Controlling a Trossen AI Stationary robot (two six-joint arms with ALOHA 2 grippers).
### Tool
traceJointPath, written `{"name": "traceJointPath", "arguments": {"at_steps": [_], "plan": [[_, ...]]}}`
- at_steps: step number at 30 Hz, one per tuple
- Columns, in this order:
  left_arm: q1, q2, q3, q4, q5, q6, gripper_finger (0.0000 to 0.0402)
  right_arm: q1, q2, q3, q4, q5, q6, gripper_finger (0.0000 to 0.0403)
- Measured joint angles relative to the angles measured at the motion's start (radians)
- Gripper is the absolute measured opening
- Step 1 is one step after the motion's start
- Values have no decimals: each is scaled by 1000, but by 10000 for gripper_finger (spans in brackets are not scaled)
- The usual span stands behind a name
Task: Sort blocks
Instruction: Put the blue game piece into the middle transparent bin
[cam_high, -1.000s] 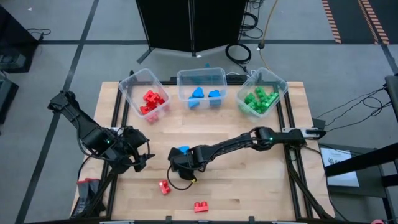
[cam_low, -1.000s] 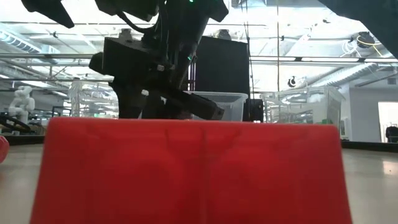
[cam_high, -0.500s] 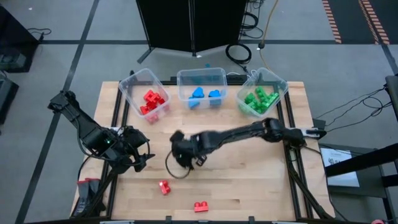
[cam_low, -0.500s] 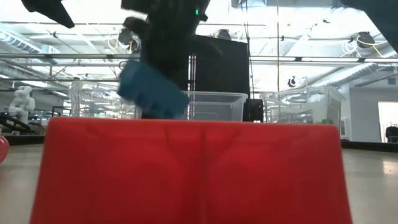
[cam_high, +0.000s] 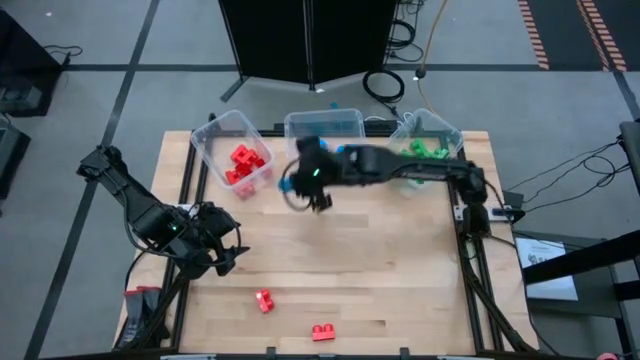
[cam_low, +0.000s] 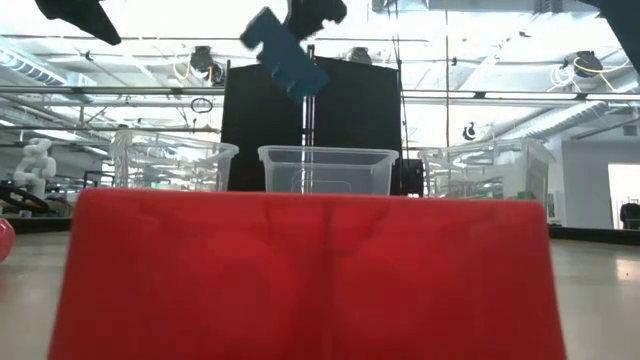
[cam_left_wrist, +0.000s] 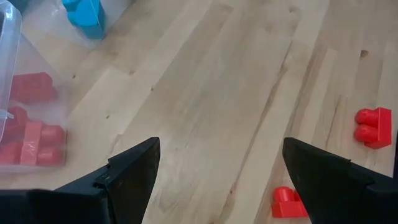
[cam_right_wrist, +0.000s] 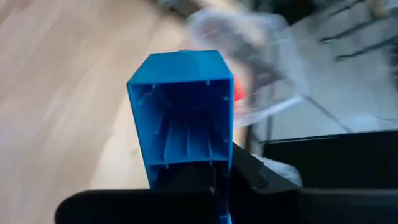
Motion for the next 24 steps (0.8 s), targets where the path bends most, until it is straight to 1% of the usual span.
{"name": "traceJointPath", "arguments": {"at_steps": [5,9,15,20,22,24], "plan": [[0,0,0,0,-4,0,336,-96,-92,3,140,8,44,2],[0,0,0,0,-5,0,336,-198,-107,2,216,12,98,1],[0,0,0,0,-5,-1,336,-331,-103,2,192,4,214,1],[0,0,0,0,-5,-2,336,-397,-67,-1,136,-114,276,1],[0,0,0,0,-5,-9,336,-409,-47,2,134,-125,285,1],[0,0,0,-1,-5,-18,336,-426,-37,1,67,-127,288,1]]}}
